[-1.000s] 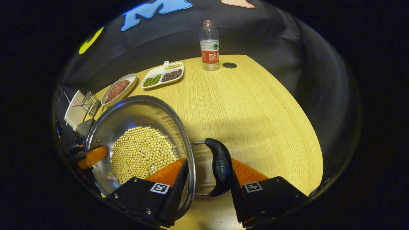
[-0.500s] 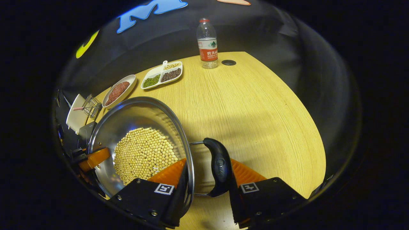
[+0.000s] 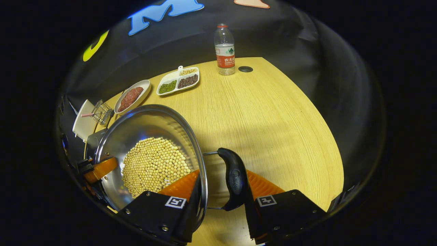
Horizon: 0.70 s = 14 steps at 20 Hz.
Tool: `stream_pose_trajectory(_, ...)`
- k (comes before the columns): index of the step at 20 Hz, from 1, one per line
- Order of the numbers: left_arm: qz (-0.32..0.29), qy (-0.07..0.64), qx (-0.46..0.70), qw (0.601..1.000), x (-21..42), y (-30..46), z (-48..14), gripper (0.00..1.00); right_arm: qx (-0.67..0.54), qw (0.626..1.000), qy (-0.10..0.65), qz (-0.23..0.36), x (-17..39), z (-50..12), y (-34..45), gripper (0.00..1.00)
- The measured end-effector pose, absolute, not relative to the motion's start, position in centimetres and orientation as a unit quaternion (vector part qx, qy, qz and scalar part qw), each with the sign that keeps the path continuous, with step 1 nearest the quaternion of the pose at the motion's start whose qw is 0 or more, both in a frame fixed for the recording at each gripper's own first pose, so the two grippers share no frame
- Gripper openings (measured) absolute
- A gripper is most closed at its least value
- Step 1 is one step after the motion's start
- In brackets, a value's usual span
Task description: First push the handle of the pot to place it horizontally, then grasp the pot with both hands and set it on the induction cooktop.
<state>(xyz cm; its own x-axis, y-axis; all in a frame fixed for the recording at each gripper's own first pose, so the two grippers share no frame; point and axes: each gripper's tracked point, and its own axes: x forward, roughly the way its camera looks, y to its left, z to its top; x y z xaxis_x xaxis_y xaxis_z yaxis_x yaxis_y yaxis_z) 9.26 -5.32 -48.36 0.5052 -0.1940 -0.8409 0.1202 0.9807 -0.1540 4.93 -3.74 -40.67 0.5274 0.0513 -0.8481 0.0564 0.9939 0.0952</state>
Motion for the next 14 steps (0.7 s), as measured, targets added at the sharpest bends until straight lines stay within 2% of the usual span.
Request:
stream_pose_trajectory(2,-0.091,0.484,-0.040,0.869,9.3,-5.2,-48.4,0.68,0.047,0.877,0.478,0.000,4.8,-39.6,-3.4,0.60)
stream_pose_trajectory(3,-0.090,0.482,-0.042,0.870,9.2,-5.1,-48.4,0.65,0.042,0.879,0.475,0.002,4.6,-39.0,-3.1,0.60)
stream_pose_trajectory(4,-0.089,0.482,-0.044,0.871,9.2,-5.0,-48.4,0.68,0.041,0.880,0.473,0.004,4.5,-38.7,-2.9,0.60)
stream_pose_trajectory(7,-0.085,0.476,-0.043,0.874,9.2,-5.3,-48.5,0.68,0.041,0.881,0.471,0.010,4.1,-37.4,-1.5,0.60)
stream_pose_trajectory(8,-0.084,0.474,-0.043,0.876,9.2,-5.4,-48.7,0.65,0.043,0.882,0.470,0.011,4.1,-37.2,-1.0,0.60)
stream_pose_trajectory(9,-0.082,0.473,-0.043,0.876,9.1,-5.5,-48.7,0.68,0.044,0.882,0.470,0.014,4.0,-36.8,-0.5,0.60)
stream_pose_trajectory(10,-0.080,0.471,-0.042,0.877,9.1,-5.5,-48.7,0.65,0.045,0.881,0.470,0.015,3.9,-36.7,0.0,0.60)
stream_pose_trajectory(11,-0.078,0.469,-0.042,0.879,9.1,-5.5,-48.5,0.68,0.044,0.882,0.469,0.017,3.8,-36.5,0.6,0.60)
stream_pose_trajectory(12,-0.076,0.467,-0.041,0.880,9.2,-5.5,-48.4,0.65,0.043,0.883,0.467,0.020,3.8,-36.2,1.2,0.60)
stream_pose_trajectory(14,-0.073,0.467,-0.044,0.880,8.9,-5.7,-48.7,0.68,0.042,0.884,0.466,0.023,3.8,-35.7,2.2,0.60)
